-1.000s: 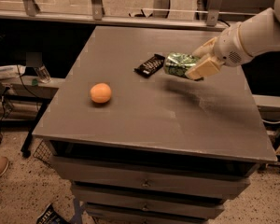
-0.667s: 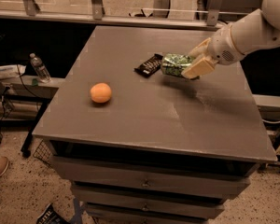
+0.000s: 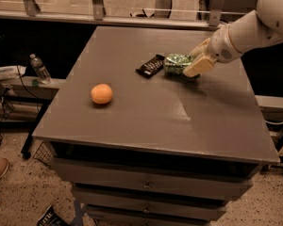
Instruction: Move green can near rxbar chocolate
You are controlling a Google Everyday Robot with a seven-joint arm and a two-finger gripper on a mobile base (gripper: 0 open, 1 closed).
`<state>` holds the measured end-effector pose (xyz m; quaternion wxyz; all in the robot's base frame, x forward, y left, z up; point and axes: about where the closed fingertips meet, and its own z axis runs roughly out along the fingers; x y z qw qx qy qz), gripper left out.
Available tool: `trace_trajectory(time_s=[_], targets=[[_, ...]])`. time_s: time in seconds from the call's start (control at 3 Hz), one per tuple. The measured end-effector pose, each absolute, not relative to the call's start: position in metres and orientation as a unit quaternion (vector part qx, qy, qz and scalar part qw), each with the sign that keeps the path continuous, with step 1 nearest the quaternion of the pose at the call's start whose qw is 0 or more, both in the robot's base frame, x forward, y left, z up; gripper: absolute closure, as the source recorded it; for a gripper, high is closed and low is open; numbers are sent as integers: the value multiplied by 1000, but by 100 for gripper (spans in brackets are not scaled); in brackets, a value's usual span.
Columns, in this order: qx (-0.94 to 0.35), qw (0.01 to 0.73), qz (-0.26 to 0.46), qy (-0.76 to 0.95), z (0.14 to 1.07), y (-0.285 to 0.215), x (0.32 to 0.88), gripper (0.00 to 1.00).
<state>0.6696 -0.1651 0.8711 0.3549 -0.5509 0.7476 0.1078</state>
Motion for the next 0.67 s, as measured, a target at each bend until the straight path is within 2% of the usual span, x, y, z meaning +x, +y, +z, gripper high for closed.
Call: trace_trajectory(time_s=[0.33,0.67], targets=[[-548,358,112,747,867,-165,679,100],[-550,357,114,747,866,-163,679,83]])
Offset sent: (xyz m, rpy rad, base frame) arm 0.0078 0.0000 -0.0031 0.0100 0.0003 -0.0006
